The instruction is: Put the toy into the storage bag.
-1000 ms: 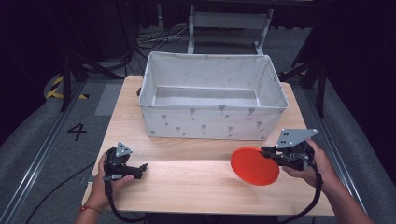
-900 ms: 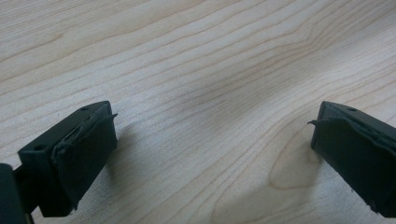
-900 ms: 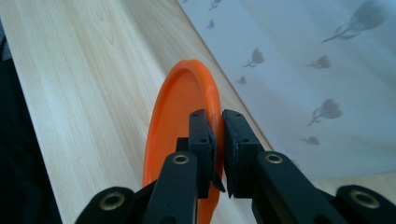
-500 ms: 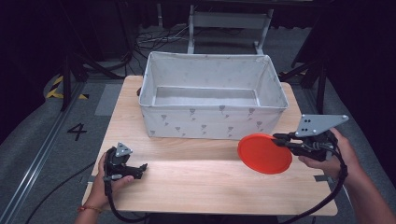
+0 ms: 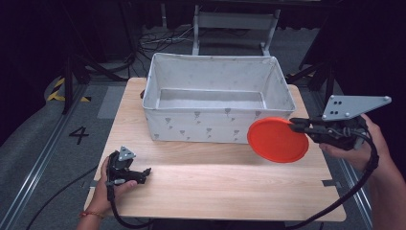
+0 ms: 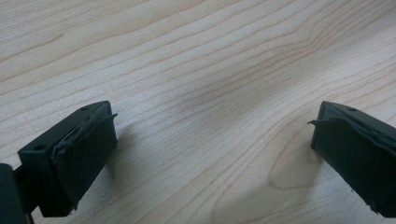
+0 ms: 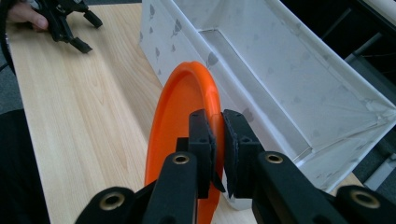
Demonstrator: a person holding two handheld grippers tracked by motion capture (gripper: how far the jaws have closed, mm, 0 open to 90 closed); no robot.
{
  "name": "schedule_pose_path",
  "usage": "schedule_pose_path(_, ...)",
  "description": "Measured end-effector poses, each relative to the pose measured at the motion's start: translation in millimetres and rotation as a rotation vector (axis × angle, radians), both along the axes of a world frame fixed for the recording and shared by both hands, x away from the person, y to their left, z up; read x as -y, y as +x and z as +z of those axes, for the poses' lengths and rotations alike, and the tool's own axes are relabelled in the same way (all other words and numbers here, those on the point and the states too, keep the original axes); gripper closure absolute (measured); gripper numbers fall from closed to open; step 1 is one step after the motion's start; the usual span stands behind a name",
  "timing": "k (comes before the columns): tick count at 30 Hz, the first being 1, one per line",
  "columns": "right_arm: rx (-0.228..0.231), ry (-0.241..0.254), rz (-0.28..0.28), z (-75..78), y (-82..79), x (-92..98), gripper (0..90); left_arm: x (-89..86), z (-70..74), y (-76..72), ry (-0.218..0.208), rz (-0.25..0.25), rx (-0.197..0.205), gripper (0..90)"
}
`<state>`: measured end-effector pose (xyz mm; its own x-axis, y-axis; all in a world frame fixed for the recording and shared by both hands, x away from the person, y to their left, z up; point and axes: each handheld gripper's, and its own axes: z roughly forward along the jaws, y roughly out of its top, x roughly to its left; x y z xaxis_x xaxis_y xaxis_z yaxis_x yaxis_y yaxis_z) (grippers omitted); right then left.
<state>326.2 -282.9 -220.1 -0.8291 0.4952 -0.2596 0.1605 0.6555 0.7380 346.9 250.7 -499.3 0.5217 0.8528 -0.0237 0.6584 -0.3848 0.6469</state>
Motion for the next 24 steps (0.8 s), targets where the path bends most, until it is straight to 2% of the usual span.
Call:
schedule_pose_path(10,0.047,0.014,-0.009,34.7,11.2,-1.0,82.8,-0.1,0.0,0.1,0.002,-0.001,0.002,0.5)
schedule_pose_path(14,0.044,0.017,-0.007,42.0,21.0,-3.0,82.8,-0.1,0.0,0.2,0.002,-0.001,0.002,0.5)
schedule_pose_path(24,0.042,0.02,-0.049,53.2,52.9,-5.3,82.8,-0.1,0.0,0.1,0.002,0.0,0.002,0.5)
